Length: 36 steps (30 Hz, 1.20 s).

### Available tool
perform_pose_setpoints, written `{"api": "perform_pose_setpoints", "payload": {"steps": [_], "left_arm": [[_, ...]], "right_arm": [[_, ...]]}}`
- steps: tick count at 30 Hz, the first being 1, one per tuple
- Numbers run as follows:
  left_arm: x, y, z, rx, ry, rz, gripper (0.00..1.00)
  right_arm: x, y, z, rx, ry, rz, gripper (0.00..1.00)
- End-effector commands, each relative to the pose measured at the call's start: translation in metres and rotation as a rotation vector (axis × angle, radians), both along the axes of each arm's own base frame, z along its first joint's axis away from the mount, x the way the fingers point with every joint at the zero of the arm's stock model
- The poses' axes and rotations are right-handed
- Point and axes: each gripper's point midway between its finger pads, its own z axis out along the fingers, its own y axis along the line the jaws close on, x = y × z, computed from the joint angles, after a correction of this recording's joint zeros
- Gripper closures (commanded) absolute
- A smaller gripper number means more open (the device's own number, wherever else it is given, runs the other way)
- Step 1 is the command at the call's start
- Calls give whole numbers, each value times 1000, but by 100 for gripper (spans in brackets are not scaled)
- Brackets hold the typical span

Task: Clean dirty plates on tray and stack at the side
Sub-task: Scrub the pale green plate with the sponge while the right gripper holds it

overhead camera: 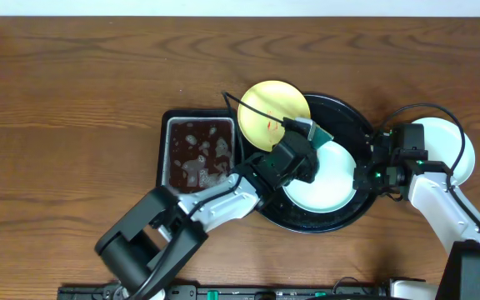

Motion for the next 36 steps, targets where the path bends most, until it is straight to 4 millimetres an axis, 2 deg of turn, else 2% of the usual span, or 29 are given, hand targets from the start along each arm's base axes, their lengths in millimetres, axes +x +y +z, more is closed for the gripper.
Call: {"api": "perform_pose_setpoints", "payload": {"steps": [1, 6, 10, 13, 15, 16, 17, 19, 22, 25, 30, 36], "left_arm": [[0, 3, -24, 37, 31, 15, 92], [-11, 14, -50, 109, 101, 9, 92], [-38, 22, -65, 164, 226, -61, 93], [-57, 20, -60, 176, 287, -154, 93], [-60, 18, -49, 189, 282, -199, 92], [-60, 16, -41, 192, 269, -225, 93], [-57, 10, -24, 190, 233, -267, 93], [-50, 2, -8, 178, 191, -284, 93], [-29, -2, 4, 177, 101, -230, 92], [-13, -4, 7, 180, 34, -181, 93], [-3, -14, -7, 157, 8, -178, 92], [-9, -11, -47, 206, 77, -187, 92]], "right_arm": [[-1, 5, -1, 2, 4, 8, 99], [-2, 5, -1, 2, 8, 8, 99], [-2, 5, -1, 2, 9, 8, 99], [-2, 5, -1, 2, 9, 8, 99], [-2, 5, -1, 2, 8, 8, 99], [-2, 5, -1, 2, 8, 8, 99], [-2, 5, -1, 2, 8, 8, 99], [-2, 5, -1, 2, 8, 8, 99], [-2, 5, -1, 2, 8, 8, 99], [-2, 5, -1, 2, 8, 8, 99], [-2, 5, -1, 2, 8, 8, 99], [-2, 5, -1, 2, 8, 8, 99]]}}
